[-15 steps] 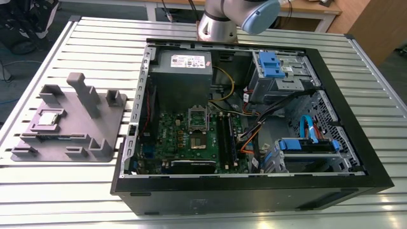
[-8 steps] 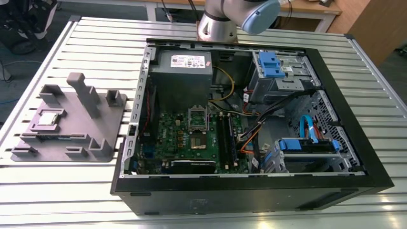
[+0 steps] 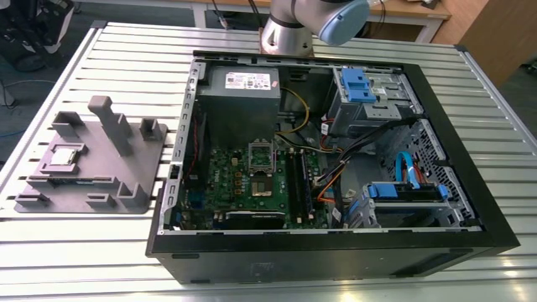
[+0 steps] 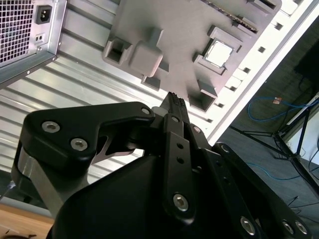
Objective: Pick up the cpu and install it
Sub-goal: 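Reach for the cpu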
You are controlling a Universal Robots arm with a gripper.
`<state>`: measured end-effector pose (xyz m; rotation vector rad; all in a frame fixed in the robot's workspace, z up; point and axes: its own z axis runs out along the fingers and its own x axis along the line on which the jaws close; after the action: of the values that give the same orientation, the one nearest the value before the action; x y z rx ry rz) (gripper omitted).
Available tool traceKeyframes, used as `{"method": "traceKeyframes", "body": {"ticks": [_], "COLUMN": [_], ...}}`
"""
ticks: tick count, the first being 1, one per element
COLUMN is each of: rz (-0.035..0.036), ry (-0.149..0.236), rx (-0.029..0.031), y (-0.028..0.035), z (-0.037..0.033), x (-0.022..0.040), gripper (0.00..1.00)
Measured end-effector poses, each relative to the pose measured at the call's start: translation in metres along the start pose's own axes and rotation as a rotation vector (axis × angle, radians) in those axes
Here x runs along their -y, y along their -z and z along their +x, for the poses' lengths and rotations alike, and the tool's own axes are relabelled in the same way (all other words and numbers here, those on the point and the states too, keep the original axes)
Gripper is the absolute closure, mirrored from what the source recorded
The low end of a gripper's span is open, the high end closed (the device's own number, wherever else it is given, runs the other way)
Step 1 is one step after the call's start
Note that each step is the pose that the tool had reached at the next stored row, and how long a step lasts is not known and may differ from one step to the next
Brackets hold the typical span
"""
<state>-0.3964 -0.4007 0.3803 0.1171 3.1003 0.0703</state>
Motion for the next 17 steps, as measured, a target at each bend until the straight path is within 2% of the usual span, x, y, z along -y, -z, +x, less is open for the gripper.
{"method": "traceKeyframes", "body": {"ticks": [8, 17], "rz": [0.0, 0.0], "ry": [0.0, 0.0], "rx": [-0.0001, 0.0], "y": [-0.0036, -0.0133], "z": [0.0019, 0.0049], "x": [0.0012, 0.0053], "gripper": [0.89, 0.89]}}
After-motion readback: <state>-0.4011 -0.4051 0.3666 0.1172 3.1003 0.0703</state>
